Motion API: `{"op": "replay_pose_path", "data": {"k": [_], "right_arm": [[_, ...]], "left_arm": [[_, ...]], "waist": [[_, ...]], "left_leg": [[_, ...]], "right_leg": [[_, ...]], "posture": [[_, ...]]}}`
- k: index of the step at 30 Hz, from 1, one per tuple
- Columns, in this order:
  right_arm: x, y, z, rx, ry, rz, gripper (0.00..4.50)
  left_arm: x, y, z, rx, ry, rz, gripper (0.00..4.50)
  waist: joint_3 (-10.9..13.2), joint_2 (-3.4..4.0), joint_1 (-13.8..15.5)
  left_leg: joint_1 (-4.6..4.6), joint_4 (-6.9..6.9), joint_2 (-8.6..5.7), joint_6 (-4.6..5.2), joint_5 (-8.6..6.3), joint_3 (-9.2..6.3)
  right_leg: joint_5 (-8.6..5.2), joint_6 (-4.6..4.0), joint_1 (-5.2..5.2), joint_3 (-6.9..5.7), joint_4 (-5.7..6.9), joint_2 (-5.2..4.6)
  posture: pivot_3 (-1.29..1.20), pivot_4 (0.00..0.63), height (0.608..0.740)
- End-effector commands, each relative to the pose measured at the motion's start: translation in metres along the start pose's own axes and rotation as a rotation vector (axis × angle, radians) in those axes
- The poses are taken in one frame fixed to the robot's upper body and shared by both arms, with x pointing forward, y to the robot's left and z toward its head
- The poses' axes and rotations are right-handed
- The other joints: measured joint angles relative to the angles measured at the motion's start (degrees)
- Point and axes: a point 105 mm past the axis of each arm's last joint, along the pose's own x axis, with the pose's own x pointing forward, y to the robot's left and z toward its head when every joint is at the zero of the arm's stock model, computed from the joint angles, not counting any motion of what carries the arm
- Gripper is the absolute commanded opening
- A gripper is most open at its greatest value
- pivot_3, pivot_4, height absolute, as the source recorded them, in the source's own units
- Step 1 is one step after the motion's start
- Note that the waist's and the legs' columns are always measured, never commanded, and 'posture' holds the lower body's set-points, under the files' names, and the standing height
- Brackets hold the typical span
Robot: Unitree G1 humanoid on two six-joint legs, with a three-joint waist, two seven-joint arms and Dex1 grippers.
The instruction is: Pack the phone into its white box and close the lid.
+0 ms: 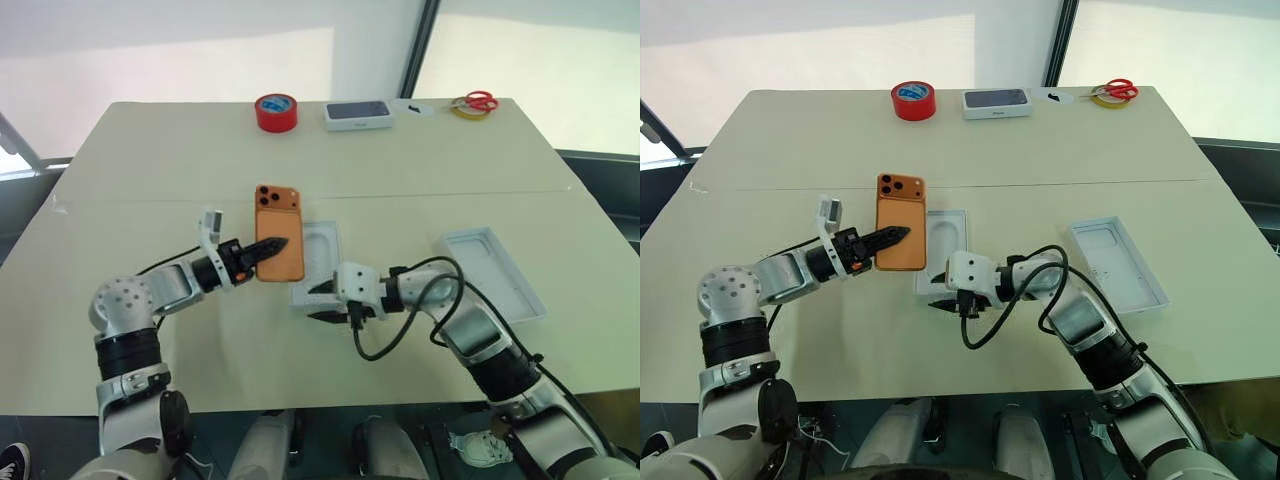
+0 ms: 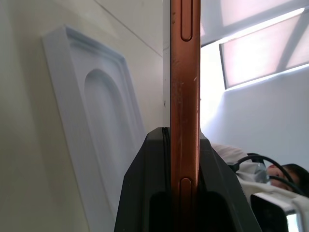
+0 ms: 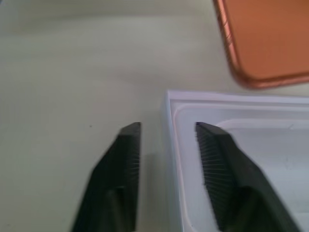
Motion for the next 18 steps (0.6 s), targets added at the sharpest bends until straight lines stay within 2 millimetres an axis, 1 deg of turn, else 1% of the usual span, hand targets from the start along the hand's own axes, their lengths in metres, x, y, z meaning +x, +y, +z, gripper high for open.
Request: {"op": "replay_pose_path", "data": {"k": [1,2,4,6,8,11,16,18], "right_arm": [[-0.026,-0.014,0.023,-0.037,-0.082,-0.065,4.0],[-0.036,-0.019,0.021,-0.024,-0.081,-0.088,4.0],[-0.055,-0.028,0.007,-0.002,-0.043,-0.127,4.0],[-0.068,-0.037,-0.009,-0.002,0.017,-0.174,4.0],[-0.077,-0.041,-0.02,-0.006,0.056,-0.195,4.0],[-0.086,-0.043,-0.029,-0.002,0.086,-0.201,4.0],[-0.088,-0.045,-0.033,-0.03,0.102,-0.206,4.0],[-0.088,-0.048,-0.034,-0.034,0.103,-0.216,4.07]], "left_arm": [[0.002,-0.015,0.0,0.034,-0.004,-0.06,0.0],[0.005,-0.014,-0.002,0.023,-0.004,-0.064,0.0],[0.012,-0.014,-0.006,0.011,-0.011,-0.069,0.0],[0.021,-0.014,-0.009,0.001,-0.018,-0.067,0.0],[0.028,-0.014,-0.013,-0.004,-0.009,-0.063,0.0],[0.034,-0.011,-0.019,-0.017,0.008,-0.051,0.0],[0.036,-0.005,-0.02,-0.042,0.003,-0.033,0.0],[0.038,-0.007,-0.021,-0.072,0.011,-0.053,1.0]], "waist": [[0.0,-0.01,0.0],[0.0,0.0,0.1],[0.0,-0.01,0.7],[0.0,-0.02,1.1],[0.0,-0.04,1.1],[0.0,-0.04,1.0],[0.0,-0.04,1.0],[0.0,-0.04,1.0]], "left_leg": [[0.0,0.0,0.0,0.0,0.0,0.0],[0.0,0.0,0.0,0.0,0.0,0.0],[0.0,0.01,0.0,0.02,-0.01,0.0],[0.0,0.03,0.0,0.05,-0.03,0.0],[0.0,0.03,0.0,0.06,-0.04,0.0],[-0.02,0.02,0.01,0.05,-0.03,0.01],[-0.04,0.02,0.03,0.04,-0.02,0.01],[-0.04,0.05,0.03,0.04,-0.01,0.01]], "right_leg": [[0.0,0.0,0.0,0.0,0.0,0.0],[0.0,0.0,0.0,0.0,0.0,0.0],[0.0,0.0,0.01,0.0,0.0,-0.01],[0.0,0.0,0.04,0.0,-0.02,-0.03],[0.0,0.0,0.05,-0.01,-0.05,-0.03],[0.0,0.0,0.04,-0.01,-0.05,-0.02],[0.0,0.0,0.01,-0.01,-0.04,0.0],[0.0,0.0,0.02,-0.01,-0.04,0.0]], "posture": [[0.0,0.15,0.738],[0.0,0.15,0.738],[0.0,0.15,0.738],[0.0,0.15,0.738],[0.0,0.15,0.738],[0.0,0.15,0.738],[0.0,0.15,0.738],[0.0,0.15,0.738]]}}
